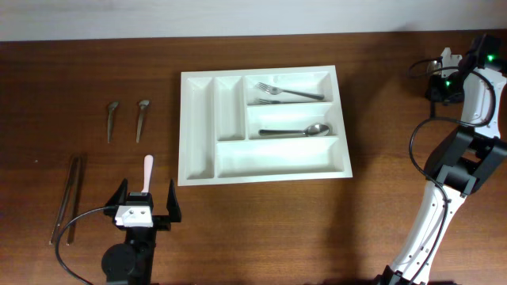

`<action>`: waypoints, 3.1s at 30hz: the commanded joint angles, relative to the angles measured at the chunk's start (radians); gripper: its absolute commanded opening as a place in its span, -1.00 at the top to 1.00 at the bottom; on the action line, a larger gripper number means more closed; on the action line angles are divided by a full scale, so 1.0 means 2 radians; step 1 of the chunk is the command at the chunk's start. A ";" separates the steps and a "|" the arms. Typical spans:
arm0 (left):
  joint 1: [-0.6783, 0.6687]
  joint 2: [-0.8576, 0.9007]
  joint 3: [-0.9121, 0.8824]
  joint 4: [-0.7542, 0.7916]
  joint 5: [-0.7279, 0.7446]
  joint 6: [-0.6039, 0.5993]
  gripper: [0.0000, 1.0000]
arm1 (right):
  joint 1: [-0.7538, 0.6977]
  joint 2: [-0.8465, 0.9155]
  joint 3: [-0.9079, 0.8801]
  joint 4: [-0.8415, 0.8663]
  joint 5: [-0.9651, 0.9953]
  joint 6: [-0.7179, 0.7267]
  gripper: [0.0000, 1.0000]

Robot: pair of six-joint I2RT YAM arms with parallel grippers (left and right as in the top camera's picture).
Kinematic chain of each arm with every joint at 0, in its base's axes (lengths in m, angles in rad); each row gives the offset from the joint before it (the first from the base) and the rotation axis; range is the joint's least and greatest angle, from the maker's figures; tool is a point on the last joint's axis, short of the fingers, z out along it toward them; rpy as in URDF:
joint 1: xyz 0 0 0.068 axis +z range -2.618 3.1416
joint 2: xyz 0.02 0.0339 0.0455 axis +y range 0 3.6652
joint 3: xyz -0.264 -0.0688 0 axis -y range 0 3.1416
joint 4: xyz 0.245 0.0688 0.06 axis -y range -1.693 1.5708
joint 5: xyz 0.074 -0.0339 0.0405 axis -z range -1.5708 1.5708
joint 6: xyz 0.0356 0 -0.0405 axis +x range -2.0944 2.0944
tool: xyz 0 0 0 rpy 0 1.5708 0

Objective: Pack container
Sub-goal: 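Lower the right gripper onto the spoon handle and close it, then lift the spoon and carry it over the tray with the right gripper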

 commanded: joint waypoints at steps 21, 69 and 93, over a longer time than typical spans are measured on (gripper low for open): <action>0.001 -0.003 -0.001 -0.003 0.007 0.006 -0.98 | 0.000 0.026 -0.005 0.003 0.015 0.059 0.92; 0.001 -0.003 -0.001 -0.003 0.007 0.006 -0.98 | 0.132 -0.032 0.271 -0.301 -0.029 0.347 0.92; 0.001 -0.003 -0.001 -0.003 0.007 0.006 -0.98 | 0.315 -0.032 0.271 -0.276 0.003 0.516 0.92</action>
